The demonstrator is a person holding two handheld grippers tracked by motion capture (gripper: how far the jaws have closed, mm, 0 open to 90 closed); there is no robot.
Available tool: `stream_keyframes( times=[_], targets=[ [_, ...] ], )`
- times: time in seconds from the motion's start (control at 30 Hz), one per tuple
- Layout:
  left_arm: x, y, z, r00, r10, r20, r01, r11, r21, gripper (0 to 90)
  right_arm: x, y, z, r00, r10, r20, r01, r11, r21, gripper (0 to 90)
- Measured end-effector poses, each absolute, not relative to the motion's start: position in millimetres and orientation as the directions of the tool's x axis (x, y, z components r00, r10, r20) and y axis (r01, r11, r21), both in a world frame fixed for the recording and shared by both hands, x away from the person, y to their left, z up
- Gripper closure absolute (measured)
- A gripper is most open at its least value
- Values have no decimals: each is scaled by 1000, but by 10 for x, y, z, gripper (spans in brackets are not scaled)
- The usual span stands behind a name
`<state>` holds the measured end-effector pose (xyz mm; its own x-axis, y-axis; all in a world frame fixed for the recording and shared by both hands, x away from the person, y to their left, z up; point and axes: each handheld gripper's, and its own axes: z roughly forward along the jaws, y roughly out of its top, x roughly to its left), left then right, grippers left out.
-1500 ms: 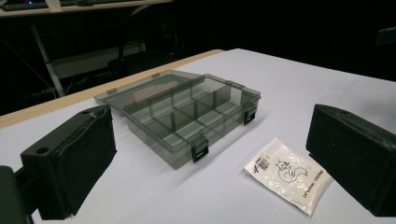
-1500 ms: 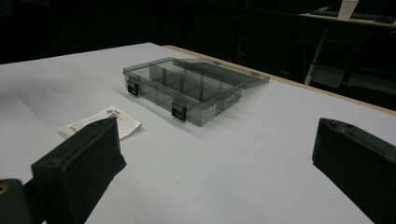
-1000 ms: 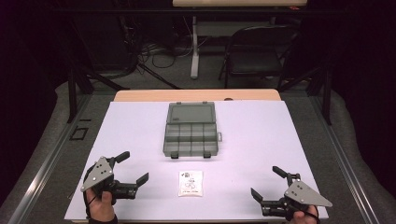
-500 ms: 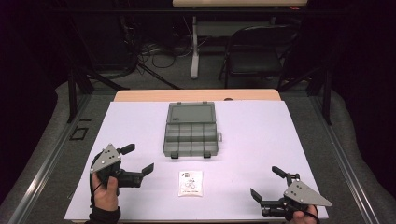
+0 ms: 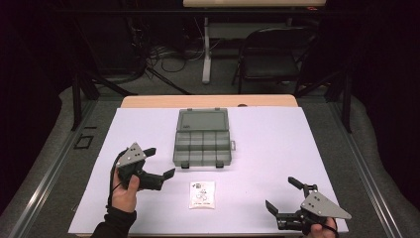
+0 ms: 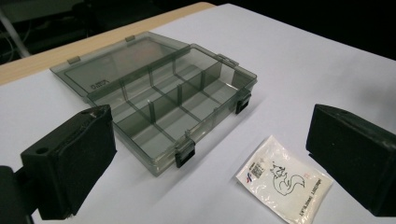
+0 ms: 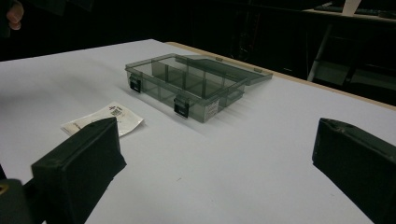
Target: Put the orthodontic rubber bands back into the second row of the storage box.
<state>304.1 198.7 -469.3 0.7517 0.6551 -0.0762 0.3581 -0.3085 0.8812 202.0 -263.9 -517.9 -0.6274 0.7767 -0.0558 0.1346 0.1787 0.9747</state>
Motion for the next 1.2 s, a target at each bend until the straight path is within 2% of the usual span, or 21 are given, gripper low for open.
stream_keyframes(
  times=[1.2],
  targets=[
    [3340, 1587, -4817, 772, 622, -128, 477, -435, 763, 14, 2025, -2624, -5194, -634, 772, -43, 154, 181, 971, 8]
  ],
)
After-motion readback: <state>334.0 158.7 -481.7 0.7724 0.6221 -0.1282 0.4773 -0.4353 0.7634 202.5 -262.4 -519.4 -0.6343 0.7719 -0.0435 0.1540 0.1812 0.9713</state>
